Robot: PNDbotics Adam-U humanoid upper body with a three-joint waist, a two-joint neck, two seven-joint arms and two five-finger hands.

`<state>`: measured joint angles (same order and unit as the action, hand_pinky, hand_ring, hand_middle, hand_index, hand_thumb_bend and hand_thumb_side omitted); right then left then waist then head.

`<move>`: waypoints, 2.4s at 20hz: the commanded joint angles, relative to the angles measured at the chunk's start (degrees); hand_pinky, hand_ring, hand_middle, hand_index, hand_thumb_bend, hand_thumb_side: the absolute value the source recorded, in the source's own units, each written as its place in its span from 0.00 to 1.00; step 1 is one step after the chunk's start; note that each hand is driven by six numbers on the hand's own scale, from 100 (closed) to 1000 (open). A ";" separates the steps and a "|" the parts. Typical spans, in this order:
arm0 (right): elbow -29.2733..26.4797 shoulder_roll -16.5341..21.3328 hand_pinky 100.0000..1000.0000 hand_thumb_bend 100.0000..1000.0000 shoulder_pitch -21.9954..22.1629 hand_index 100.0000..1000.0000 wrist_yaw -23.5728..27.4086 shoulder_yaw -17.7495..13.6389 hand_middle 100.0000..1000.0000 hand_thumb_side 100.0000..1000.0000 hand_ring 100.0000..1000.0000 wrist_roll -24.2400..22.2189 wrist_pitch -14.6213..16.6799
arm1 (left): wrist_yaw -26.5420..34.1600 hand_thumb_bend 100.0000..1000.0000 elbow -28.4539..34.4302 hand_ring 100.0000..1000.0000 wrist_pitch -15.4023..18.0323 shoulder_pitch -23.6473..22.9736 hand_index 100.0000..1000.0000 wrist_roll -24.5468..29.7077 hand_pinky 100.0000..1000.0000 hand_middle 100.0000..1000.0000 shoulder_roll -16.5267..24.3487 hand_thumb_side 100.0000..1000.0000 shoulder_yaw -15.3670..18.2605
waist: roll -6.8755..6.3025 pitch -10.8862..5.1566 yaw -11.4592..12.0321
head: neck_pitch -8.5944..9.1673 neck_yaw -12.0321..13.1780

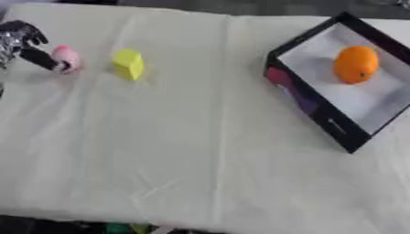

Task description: Pick up the objects with one hand, pass them to the other hand, and then place them into the box on the other side of the table.

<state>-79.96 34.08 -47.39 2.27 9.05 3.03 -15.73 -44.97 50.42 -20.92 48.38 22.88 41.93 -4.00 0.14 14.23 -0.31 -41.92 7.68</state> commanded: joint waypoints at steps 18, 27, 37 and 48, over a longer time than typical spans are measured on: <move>-0.78 0.66 0.84 0.00 -2.15 0.79 -0.22 -0.41 0.76 0.36 0.73 -0.09 0.33 | 0.29 0.22 -2.47 0.79 -1.60 1.10 0.76 -3.62 0.82 0.75 0.98 0.22 2.53 | 0.13 1.71 -1.50 | 2.36 1.33; -0.52 0.67 0.85 0.00 -1.90 0.79 -0.21 -0.58 0.76 0.36 0.74 -0.14 0.48 | 1.65 0.08 -2.06 0.73 -1.68 1.11 0.62 -5.32 0.78 0.68 1.01 0.17 2.59 | 0.11 1.75 -1.52 | 1.96 1.12; -0.46 0.79 0.85 0.00 -1.83 0.79 0.04 -0.68 0.76 0.36 0.74 -0.07 0.54 | 4.37 0.08 4.58 0.67 -1.21 -0.51 0.57 -7.68 0.75 0.62 2.61 0.14 0.67 | -0.10 0.80 -1.06 | 2.23 0.28; -0.80 0.30 0.85 0.00 -2.67 0.79 0.23 -0.25 0.77 0.35 0.74 -0.66 0.61 | 11.44 0.10 17.82 0.61 0.14 -5.26 0.58 -8.20 0.73 0.61 4.40 0.12 -1.63 | -0.31 -0.40 -0.33 | 1.37 -1.64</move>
<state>-79.83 33.46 -48.74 2.29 9.24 2.59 -15.26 -34.45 65.66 -21.18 42.48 15.06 43.72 -5.59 0.13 16.12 -0.68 -40.29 6.42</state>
